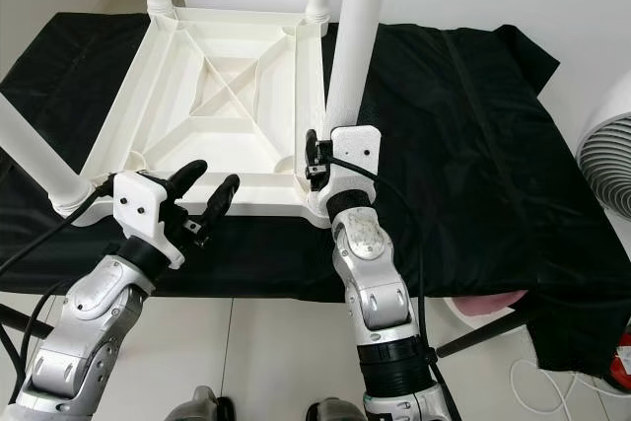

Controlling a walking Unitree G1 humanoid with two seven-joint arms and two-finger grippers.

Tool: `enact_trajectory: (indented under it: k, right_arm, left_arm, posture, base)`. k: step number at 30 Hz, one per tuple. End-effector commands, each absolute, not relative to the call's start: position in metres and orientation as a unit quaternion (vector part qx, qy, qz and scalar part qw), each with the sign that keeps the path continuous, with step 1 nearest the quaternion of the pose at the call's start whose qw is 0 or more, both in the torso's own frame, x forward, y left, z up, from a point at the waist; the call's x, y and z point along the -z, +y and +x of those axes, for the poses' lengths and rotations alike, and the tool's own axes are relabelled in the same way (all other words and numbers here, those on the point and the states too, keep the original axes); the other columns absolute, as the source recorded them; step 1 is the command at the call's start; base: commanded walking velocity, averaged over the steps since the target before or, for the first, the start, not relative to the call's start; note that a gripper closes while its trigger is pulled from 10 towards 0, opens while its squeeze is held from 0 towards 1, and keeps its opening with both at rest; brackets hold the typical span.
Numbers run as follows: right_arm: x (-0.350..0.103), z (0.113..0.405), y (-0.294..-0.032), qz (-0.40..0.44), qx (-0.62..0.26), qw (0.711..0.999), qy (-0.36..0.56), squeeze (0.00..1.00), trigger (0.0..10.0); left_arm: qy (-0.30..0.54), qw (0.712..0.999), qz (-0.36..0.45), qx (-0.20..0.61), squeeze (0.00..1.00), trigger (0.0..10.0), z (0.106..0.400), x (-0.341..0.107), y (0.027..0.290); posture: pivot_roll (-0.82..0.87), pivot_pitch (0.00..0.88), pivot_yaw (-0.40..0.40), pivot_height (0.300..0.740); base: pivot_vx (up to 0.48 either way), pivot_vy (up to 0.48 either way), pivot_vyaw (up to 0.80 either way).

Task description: Building children table

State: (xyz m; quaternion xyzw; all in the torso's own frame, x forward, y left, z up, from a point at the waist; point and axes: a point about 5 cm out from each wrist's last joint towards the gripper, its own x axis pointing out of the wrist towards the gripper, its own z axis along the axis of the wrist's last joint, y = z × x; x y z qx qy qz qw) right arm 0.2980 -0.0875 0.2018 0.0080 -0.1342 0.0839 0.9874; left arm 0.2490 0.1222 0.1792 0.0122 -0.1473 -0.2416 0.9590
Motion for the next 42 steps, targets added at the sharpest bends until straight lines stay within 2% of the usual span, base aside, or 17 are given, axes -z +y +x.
enact_trajectory:
  k: [1, 7, 8, 10, 11, 12, 23, 24, 25, 26, 27, 30, 33, 39, 42]
  right_arm:
    - [-0.204, 0.295, -0.089, 0.001, -0.078, 0.987, -0.142, 0.0, 10.0]
    - [-0.202, 0.295, -0.091, -0.004, -0.071, 0.988, -0.139, 0.0, 10.0]
    - [-0.201, 0.295, -0.092, 0.005, -0.066, 0.989, -0.136, 1.0, 10.0]
    - [-0.201, 0.296, -0.093, 0.004, -0.062, 0.989, -0.136, 1.0, 10.0]
    - [-0.201, 0.296, -0.093, 0.003, -0.059, 0.989, -0.137, 0.05, 10.0]
    - [-0.202, 0.296, -0.094, 0.003, -0.058, 0.989, -0.136, 0.0, 10.0]
    - [-0.199, 0.296, -0.094, 0.006, -0.054, 0.99, -0.127, 0.0, 10.0]
    - [-0.198, 0.297, -0.094, 0.048, -0.055, 0.99, -0.117, 0.0, 10.0]
    - [-0.198, 0.297, -0.094, 0.048, -0.055, 0.99, -0.117, 0.0, 10.0]
    - [-0.197, 0.298, -0.096, 0.134, -0.051, 0.985, -0.099, 0.0, 10.0]
    - [-0.197, 0.298, -0.096, 0.134, -0.051, 0.985, -0.099, 0.0, 10.0]
    - [-0.202, 0.3, -0.099, 0.224, -0.051, 0.968, -0.1, 0.0, 10.0]
    - [-0.206, 0.302, -0.102, 0.255, -0.046, 0.96, -0.108, 0.0, 10.0]
    - [-0.21, 0.304, -0.103, 0.266, -0.043, 0.956, -0.116, 0.0, 10.0]
    - [-0.214, 0.305, -0.106, 0.31, -0.043, 0.942, -0.125, 0.0, 10.0]
  left_arm:
    - [-0.146, 0.956, 0.011, 0.254, 0.0, 10.0, 0.249, -0.18, 0.121]
    - [-0.146, 0.956, 0.01, 0.255, 0.0, 10.0, 0.249, -0.179, 0.12]
    - [-0.146, 0.956, 0.009, 0.255, 0.0, 10.0, 0.249, -0.179, 0.12]
    - [-0.146, 0.956, 0.008, 0.255, 0.0, 10.0, 0.25, -0.179, 0.12]
    - [-0.146, 0.956, 0.008, 0.255, 0.0, 10.0, 0.25, -0.179, 0.12]
    - [-0.146, 0.956, 0.008, 0.255, 0.0, 10.0, 0.249, -0.179, 0.119]
    - [-0.145, 0.957, 0.007, 0.252, 0.0, 10.0, 0.249, -0.179, 0.12]
    - [-0.145, 0.957, 0.007, 0.252, 0.0, 10.0, 0.249, -0.179, 0.12]
    - [-0.145, 0.957, 0.007, 0.252, 0.0, 10.0, 0.249, -0.179, 0.12]
    - [-0.145, 0.957, 0.006, 0.253, 0.0, 10.0, 0.249, -0.179, 0.12]
    - [-0.145, 0.957, 0.006, 0.253, 0.0, 10.0, 0.249, -0.179, 0.12]
    - [-0.145, 0.956, 0.004, 0.254, 0.0, 10.0, 0.25, -0.18, 0.119]
    - [-0.143, 0.955, 0.002, 0.258, 0.0, 10.0, 0.25, -0.18, 0.118]
    - [-0.137, 0.95, 0.001, 0.279, 0.0, 10.0, 0.248, -0.177, 0.107]
    - [-0.134, 0.947, -0.003, 0.29, 0.0, 10.0, 0.248, -0.176, 0.1]
  posture:
    - [-0.02, 0.097, -0.018, 0.74]
    - [-0.02, 0.094, -0.019, 0.74]
    - [-0.02, 0.092, -0.019, 0.74]
    - [-0.02, 0.092, -0.019, 0.74]
    - [-0.02, 0.092, -0.019, 0.74]
    - [-0.02, 0.094, -0.02, 0.74]
    - [-0.02, 0.1, -0.021, 0.74]
    - [-0.02, 0.1, -0.021, 0.74]
    - [-0.02, 0.1, -0.021, 0.74]
    - [-0.02, 0.108, -0.018, 0.74]
    - [-0.02, 0.108, -0.018, 0.74]
    - [-0.02, 0.112, -0.015, 0.74]
    - [-0.02, 0.112, -0.011, 0.74]
    - [-0.02, 0.111, -0.008, 0.74]
    - [-0.02, 0.111, -0.002, 0.74]
  base:
    - [0.0, 0.0, 0.0]
    - [0.0, 0.0, 0.0]
    - [0.0, 0.0, 0.0]
    - [0.0, 0.0, 0.0]
    - [0.0, 0.0, 0.0]
    - [0.0, 0.0, 0.0]
    - [0.0, 0.0, 0.0]
    - [0.0, 0.0, 0.0]
    - [0.0, 0.0, 0.0]
    - [0.0, 0.0, 0.0]
    - [0.0, 0.0, 0.0]
    - [0.0, 0.0, 0.0]
    - [0.0, 0.0, 0.0]
    - [0.0, 0.0, 0.0]
    - [0.0, 0.0, 0.0]
